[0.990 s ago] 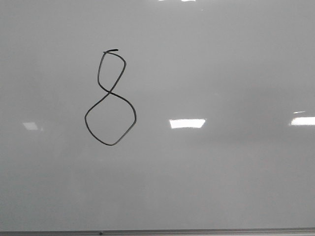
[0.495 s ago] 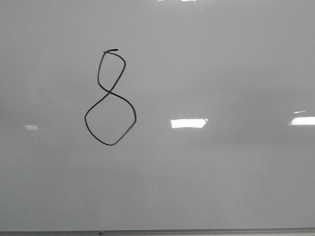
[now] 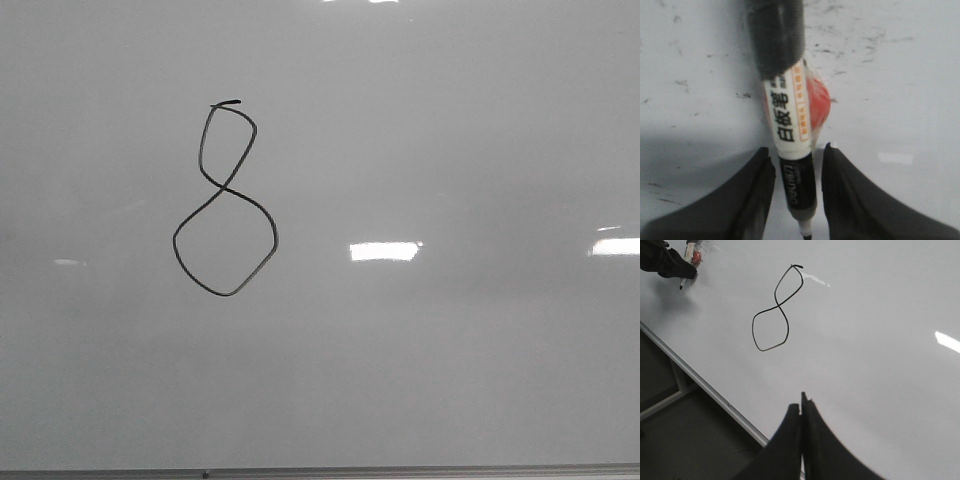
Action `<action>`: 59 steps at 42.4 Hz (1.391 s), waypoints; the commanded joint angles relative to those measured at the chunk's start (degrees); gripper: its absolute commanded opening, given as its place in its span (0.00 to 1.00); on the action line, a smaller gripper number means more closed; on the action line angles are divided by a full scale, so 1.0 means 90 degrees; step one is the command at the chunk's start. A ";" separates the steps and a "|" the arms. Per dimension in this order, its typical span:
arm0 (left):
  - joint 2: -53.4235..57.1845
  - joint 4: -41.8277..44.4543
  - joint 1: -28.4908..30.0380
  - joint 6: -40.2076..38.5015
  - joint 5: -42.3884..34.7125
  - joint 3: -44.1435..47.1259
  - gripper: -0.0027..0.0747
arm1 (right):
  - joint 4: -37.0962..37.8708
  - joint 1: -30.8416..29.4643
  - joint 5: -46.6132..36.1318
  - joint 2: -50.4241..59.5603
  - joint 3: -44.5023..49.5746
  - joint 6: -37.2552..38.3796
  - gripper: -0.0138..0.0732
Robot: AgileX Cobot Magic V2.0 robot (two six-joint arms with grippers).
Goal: Write number 8 on whiteboard
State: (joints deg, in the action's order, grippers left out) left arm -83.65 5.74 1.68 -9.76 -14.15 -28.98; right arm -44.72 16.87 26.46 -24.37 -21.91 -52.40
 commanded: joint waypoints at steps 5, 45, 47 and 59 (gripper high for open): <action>0.0412 -0.0048 0.0012 -0.0043 -0.0234 -0.0159 0.45 | -0.0231 -0.0044 -0.0293 -0.0015 -0.0172 0.0016 0.08; 0.6050 0.0470 0.0028 0.0014 0.3690 -0.0147 0.01 | -0.0231 -0.0044 -0.0301 -0.0015 -0.0172 0.0016 0.08; 0.6219 0.0470 0.0028 0.0014 0.3732 -0.0147 0.01 | -0.0231 -0.0044 -0.0301 -0.0015 -0.0172 0.0016 0.08; 0.6794 0.0424 0.0028 0.0014 0.3732 -0.0147 0.01 | -0.0231 -0.0044 -0.0301 -0.0015 -0.0172 0.0016 0.08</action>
State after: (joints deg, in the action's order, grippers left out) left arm -22.60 9.88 1.95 -9.42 23.41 -28.68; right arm -44.82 16.87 26.46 -24.37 -21.91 -52.40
